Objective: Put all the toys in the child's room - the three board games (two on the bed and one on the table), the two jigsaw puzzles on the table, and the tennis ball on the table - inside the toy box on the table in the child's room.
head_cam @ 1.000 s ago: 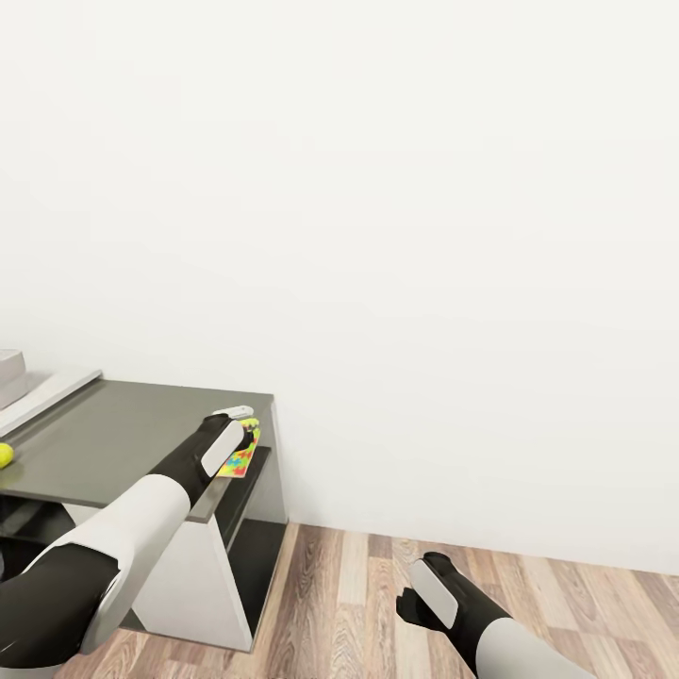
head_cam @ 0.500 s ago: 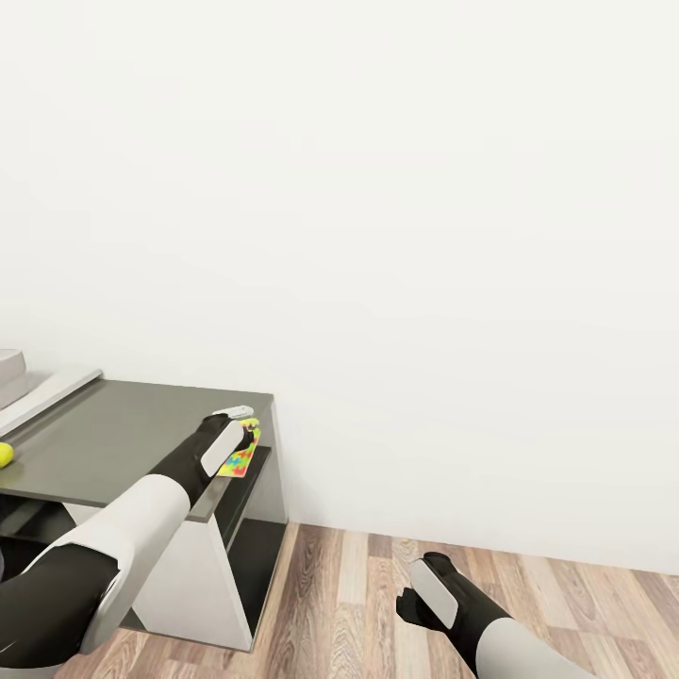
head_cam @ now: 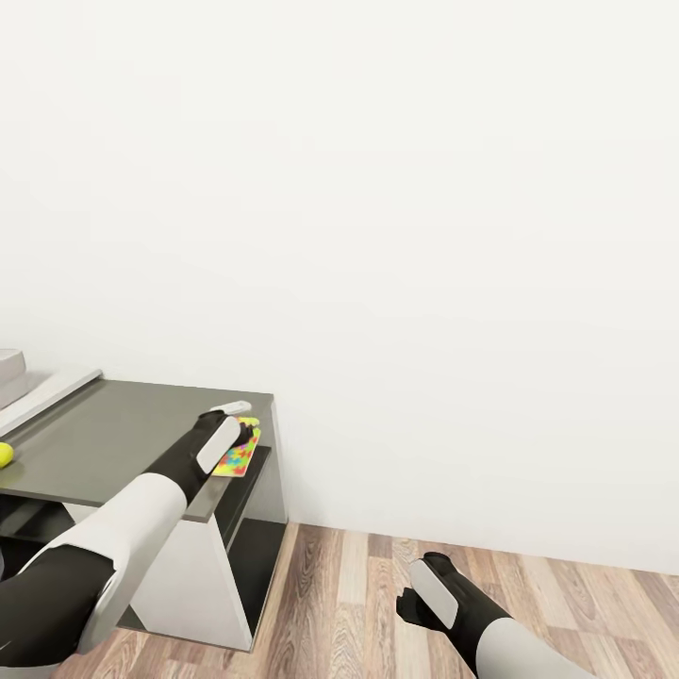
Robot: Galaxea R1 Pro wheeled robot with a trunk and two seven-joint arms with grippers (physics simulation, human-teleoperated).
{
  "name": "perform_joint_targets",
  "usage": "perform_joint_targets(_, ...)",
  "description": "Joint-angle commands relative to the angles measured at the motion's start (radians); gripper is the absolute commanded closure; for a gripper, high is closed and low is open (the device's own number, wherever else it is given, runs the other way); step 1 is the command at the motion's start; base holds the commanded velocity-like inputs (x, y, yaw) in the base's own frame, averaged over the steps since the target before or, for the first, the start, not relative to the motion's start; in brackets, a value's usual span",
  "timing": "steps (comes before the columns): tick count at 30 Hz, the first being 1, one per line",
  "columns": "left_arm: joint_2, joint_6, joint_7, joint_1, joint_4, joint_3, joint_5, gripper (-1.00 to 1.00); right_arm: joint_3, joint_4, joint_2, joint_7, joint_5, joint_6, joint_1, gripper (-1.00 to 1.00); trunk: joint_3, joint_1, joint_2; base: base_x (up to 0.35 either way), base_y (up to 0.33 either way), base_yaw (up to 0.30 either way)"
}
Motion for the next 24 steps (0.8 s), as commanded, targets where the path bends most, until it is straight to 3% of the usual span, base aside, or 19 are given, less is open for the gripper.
perform_joint_targets(1,0.002,0.003,0.008,-0.001,-0.004,-0.004,0.01,-1.0,0.008,-0.001,-0.001,-0.008,-0.01,0.002,-0.001,-1.0,-0.001,0.0,-0.001,0.0,0.0,0.0)
perform_joint_targets(6,0.008,0.007,0.008,-0.001,-0.009,0.023,0.011,-1.0,0.008,-0.001,-0.001,-0.008,-0.01,0.002,-0.001,-1.0,-0.001,0.0,-0.001,0.0,0.0,0.0)
perform_joint_targets(11,0.04,0.015,0.008,-0.001,-0.03,0.051,0.014,-1.0,0.008,-0.001,-0.001,-0.008,-0.01,0.002,-0.001,-1.0,-0.001,0.0,-0.001,0.0,0.0,0.0)
perform_joint_targets(19,0.078,0.019,0.007,-0.001,-0.041,0.061,0.019,-1.0,0.008,-0.001,-0.001,-0.008,-0.01,0.002,-0.001,-1.0,-0.001,0.0,-0.001,0.0,0.0,0.0)
perform_joint_targets(24,0.087,0.019,0.006,-0.001,-0.042,0.061,0.019,-1.0,0.007,-0.001,0.0,-0.008,-0.01,0.002,-0.001,-1.0,-0.001,0.0,-0.001,0.0,0.0,0.0)
